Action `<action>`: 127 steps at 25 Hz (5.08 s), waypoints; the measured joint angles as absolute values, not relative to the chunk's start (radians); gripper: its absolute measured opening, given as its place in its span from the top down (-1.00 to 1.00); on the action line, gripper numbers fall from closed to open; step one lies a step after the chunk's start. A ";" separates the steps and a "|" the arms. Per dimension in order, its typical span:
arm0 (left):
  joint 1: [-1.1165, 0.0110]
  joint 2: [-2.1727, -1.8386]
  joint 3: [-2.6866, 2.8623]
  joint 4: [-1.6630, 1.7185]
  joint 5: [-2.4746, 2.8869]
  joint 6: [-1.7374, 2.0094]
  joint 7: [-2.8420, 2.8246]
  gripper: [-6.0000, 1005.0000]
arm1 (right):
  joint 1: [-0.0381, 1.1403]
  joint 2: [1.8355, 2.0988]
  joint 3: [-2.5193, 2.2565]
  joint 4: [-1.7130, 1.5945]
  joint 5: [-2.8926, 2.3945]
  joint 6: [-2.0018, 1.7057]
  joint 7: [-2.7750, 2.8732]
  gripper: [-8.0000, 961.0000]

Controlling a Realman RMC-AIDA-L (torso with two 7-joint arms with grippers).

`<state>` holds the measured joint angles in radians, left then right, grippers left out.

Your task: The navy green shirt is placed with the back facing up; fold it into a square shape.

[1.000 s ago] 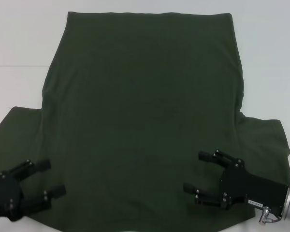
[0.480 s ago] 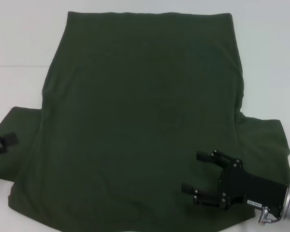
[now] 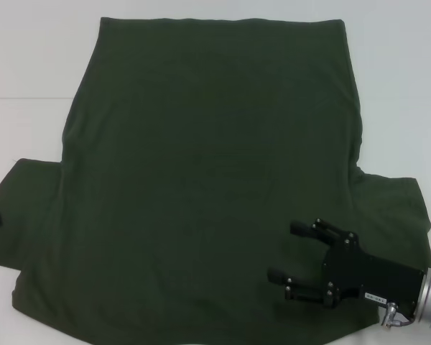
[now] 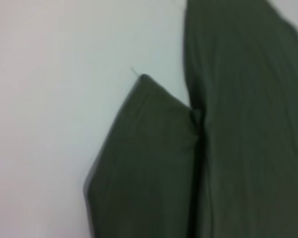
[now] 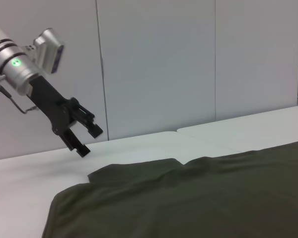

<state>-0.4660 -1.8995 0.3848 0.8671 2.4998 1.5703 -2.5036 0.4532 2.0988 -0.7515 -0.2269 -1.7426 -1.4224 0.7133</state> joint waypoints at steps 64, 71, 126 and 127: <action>-0.511 -1.930 0.422 0.748 2.585 1.316 -2.486 -0.71 | 0.478 2.098 -0.759 -0.216 -1.743 -1.431 0.724 -0.97; -0.528 -1.945 0.423 0.747 2.585 1.316 -2.484 -0.69 | 0.479 2.098 -0.759 -0.216 -1.743 -1.435 0.724 -0.96; -0.514 -1.963 0.449 0.921 2.540 1.234 -2.411 0.98 | 0.472 2.098 -0.748 -0.218 -1.742 -1.500 0.740 -0.97; -0.515 -1.965 0.449 0.934 2.540 1.235 -2.411 0.98 | 0.472 2.098 -0.748 -0.218 -1.742 -1.499 0.740 -0.97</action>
<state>-0.5151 -1.9652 0.4494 0.9342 2.5404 1.2352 -2.4109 0.4723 2.0984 -0.7476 -0.2180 -1.7417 -1.4994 0.7402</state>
